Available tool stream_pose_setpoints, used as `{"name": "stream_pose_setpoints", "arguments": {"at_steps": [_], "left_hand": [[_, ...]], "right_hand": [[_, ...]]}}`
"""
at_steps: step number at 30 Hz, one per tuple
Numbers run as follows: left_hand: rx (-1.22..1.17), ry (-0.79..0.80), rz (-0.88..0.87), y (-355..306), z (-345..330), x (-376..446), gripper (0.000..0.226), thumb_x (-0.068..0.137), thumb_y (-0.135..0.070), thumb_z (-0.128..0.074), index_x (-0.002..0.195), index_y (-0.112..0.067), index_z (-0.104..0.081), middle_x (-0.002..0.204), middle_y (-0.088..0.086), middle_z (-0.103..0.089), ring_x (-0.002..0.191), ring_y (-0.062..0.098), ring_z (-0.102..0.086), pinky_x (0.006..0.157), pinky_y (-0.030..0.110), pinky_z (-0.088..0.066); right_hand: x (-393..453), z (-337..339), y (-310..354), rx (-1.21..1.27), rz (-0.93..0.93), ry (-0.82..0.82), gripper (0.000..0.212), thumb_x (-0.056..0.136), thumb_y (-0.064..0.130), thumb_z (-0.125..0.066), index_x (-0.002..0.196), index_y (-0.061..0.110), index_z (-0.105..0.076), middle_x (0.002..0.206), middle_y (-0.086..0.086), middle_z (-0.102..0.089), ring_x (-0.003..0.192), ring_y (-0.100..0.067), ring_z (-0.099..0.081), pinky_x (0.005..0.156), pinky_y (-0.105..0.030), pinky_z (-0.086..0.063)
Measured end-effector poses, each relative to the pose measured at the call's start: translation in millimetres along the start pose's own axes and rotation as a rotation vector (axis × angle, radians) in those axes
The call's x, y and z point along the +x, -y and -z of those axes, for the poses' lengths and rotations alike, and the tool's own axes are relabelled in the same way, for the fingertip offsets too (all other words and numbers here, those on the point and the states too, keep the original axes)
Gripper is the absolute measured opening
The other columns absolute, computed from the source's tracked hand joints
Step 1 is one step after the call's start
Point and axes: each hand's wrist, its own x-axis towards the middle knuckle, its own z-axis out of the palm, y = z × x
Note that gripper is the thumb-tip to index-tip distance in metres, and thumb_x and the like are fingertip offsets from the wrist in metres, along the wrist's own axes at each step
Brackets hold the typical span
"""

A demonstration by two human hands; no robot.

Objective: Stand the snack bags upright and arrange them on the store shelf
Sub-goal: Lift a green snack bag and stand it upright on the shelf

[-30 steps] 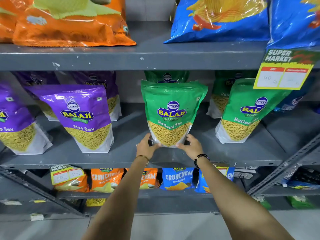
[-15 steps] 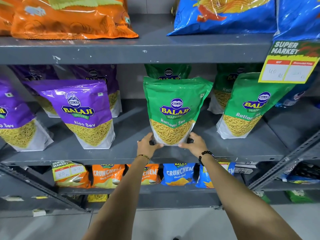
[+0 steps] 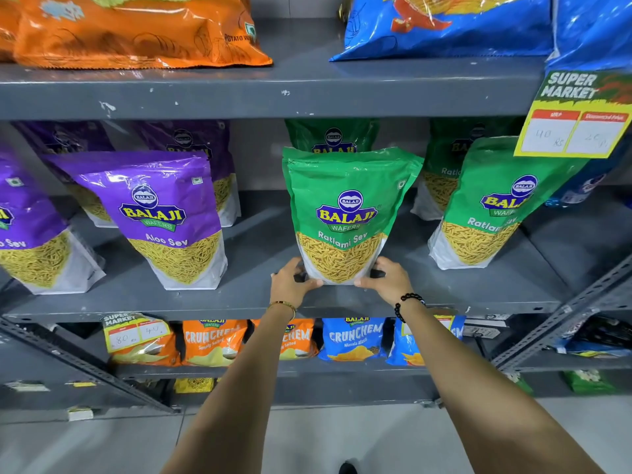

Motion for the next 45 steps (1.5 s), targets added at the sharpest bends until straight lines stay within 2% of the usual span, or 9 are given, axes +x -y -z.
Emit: {"name": "stream_pose_setpoints", "arguments": {"at_steps": [3, 12, 20, 25, 29, 38, 41, 43, 45], "left_hand": [[-0.013, 0.007, 0.001, -2, 1, -2, 0.051, 0.074, -0.014, -0.075, 0.121, -0.009, -0.054, 0.124, 0.012, -0.063, 0.116, 0.028, -0.056, 0.102, 0.042, -0.042], [-0.002, 0.013, -0.006, 0, 0, 0, 0.051, 0.075, -0.014, -0.074, 0.122, -0.009, -0.053, 0.124, 0.012, -0.063, 0.115, 0.028, -0.056, 0.105, 0.046, -0.041], [0.011, 0.002, -0.003, 11, -4, 8, 0.051, 0.072, -0.019, -0.076, 0.119, -0.016, -0.056, 0.121, 0.009, -0.066, 0.113, 0.028, -0.057, 0.111, 0.06, -0.029], [0.003, -0.003, -0.002, 10, -6, 10, 0.05, 0.073, -0.018, -0.075, 0.12, -0.015, -0.056, 0.121, 0.01, -0.065, 0.113, 0.029, -0.057, 0.11, 0.058, -0.032], [0.022, 0.0, -0.005, 11, -6, 13, 0.049, 0.073, -0.019, -0.075, 0.118, -0.014, -0.056, 0.119, 0.01, -0.066, 0.11, 0.029, -0.058, 0.108, 0.056, -0.036], [0.067, 0.014, -0.011, 19, -9, 22, 0.044, 0.072, -0.026, -0.075, 0.112, -0.019, -0.056, 0.115, 0.007, -0.067, 0.108, 0.03, -0.058, 0.109, 0.057, -0.033], [0.14, 0.036, -0.011, 22, -8, 19, 0.059, 0.074, -0.024, -0.074, 0.126, -0.022, -0.047, 0.128, 0.008, -0.06, 0.122, 0.033, -0.05, 0.118, 0.057, -0.013], [0.183, 0.044, 0.007, 24, -8, 12, 0.08, 0.074, -0.024, -0.074, 0.141, -0.02, -0.03, 0.143, 0.01, -0.047, 0.136, 0.034, -0.034, 0.119, 0.053, -0.012], [0.26, -0.002, 0.009, 22, -9, -2, 0.085, 0.077, -0.028, -0.072, 0.145, -0.014, -0.023, 0.148, 0.013, -0.039, 0.141, 0.033, -0.026, 0.12, 0.048, -0.014]], "right_hand": [[0, 0, -1, 0.002, 0.007, -0.004, 0.045, 0.069, 0.013, -0.079, 0.111, 0.007, -0.063, 0.118, -0.011, -0.068, 0.1, -0.02, -0.06, 0.083, -0.025, -0.042], [0, 0, -1, 0.005, 0.001, -0.01, 0.046, 0.068, 0.013, -0.079, 0.11, 0.006, -0.063, 0.117, -0.012, -0.068, 0.107, -0.026, -0.062, 0.087, -0.029, -0.046], [-1, -1, -1, -0.006, -0.005, -0.013, 0.045, 0.069, 0.014, -0.079, 0.111, 0.007, -0.063, 0.118, -0.011, -0.067, 0.109, -0.026, -0.06, 0.088, -0.03, -0.045], [0, -2, 0, -0.012, 0.0, -0.01, 0.045, 0.071, 0.013, -0.077, 0.113, 0.006, -0.062, 0.119, -0.011, -0.067, 0.11, -0.026, -0.06, 0.087, -0.027, -0.043], [1, -2, 0, -0.016, -0.001, 0.006, 0.046, 0.072, 0.014, -0.077, 0.114, 0.006, -0.061, 0.121, -0.012, -0.066, 0.112, -0.028, -0.059, 0.092, -0.032, -0.044], [6, -1, -1, -0.018, -0.015, 0.007, 0.047, 0.072, 0.013, -0.076, 0.116, 0.005, -0.059, 0.123, -0.012, -0.065, 0.114, -0.028, -0.058, 0.09, -0.029, -0.043], [4, -2, -4, -0.041, -0.025, -0.003, 0.062, 0.071, 0.014, -0.077, 0.128, 0.006, -0.051, 0.133, -0.011, -0.058, 0.123, -0.029, -0.052, 0.099, -0.035, -0.042], [-3, -4, -9, -0.074, -0.034, -0.022, 0.08, 0.073, 0.011, -0.076, 0.142, 0.007, -0.035, 0.146, -0.01, -0.044, 0.136, -0.029, -0.039, 0.108, -0.038, -0.035], [-11, -3, -16, -0.142, -0.009, -0.047, 0.087, 0.075, 0.012, -0.074, 0.146, 0.01, -0.024, 0.153, -0.009, -0.032, 0.141, -0.027, -0.03, 0.113, -0.039, -0.03]]}}
